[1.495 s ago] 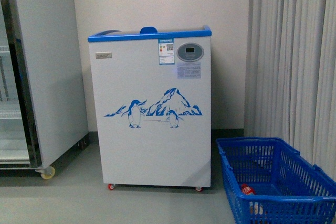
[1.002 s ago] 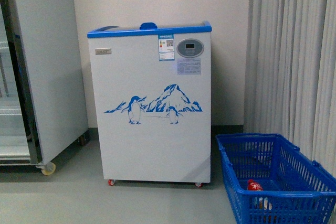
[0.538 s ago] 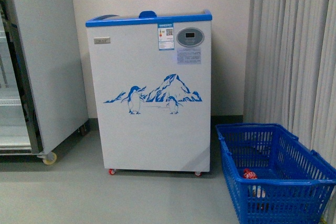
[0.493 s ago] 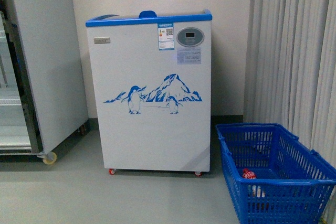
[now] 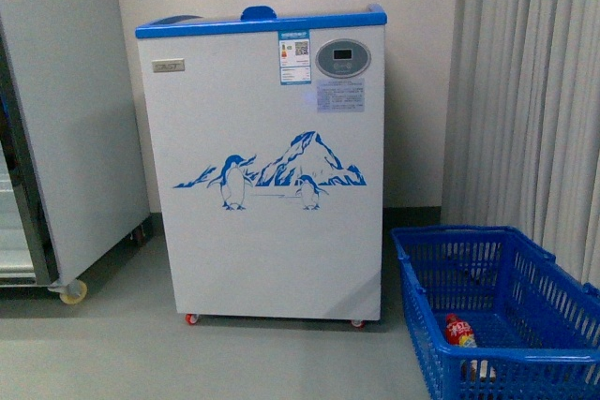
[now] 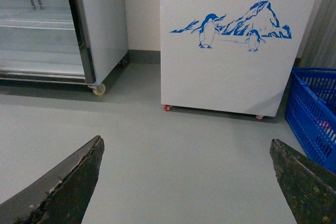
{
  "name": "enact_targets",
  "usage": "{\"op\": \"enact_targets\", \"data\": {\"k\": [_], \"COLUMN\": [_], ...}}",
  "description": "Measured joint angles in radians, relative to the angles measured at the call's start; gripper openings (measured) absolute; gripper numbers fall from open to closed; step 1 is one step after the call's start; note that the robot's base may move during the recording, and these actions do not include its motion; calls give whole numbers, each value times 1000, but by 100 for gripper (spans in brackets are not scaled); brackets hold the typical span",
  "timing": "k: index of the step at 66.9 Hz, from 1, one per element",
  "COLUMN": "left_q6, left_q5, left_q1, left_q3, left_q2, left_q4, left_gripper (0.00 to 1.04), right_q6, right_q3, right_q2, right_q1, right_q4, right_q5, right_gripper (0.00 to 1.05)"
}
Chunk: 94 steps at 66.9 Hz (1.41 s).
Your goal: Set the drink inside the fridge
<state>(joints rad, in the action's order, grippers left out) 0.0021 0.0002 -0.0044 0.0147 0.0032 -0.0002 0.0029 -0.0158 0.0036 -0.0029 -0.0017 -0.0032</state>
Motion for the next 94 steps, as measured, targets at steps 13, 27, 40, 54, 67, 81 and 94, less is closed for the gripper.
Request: {"op": "enact_targets", "data": {"k": [13,27,40,54,67,81,94], "left_q6": [0,0,0,0,0,0,0], "left_q5": [0,0,0,0,0,0,0], "left_q1": [0,0,0,0,0,0,0], "left_q3": [0,0,0,0,0,0,0], "left_q2": [0,0,0,0,0,0,0], "left_q4": [0,0,0,0,0,0,0], "left_gripper": [97,97,97,97,97,97,97], "right_q6": [0,0,0,0,0,0,0], "right_q3": [0,0,0,0,0,0,0], "right_q2": [0,0,0,0,0,0,0], "right_q1": [0,0,0,0,0,0,0], "right_q4": [0,0,0,0,0,0,0], "right_q5": [0,0,0,0,0,0,0], "right_gripper": [97,97,97,97,97,97,97]}}
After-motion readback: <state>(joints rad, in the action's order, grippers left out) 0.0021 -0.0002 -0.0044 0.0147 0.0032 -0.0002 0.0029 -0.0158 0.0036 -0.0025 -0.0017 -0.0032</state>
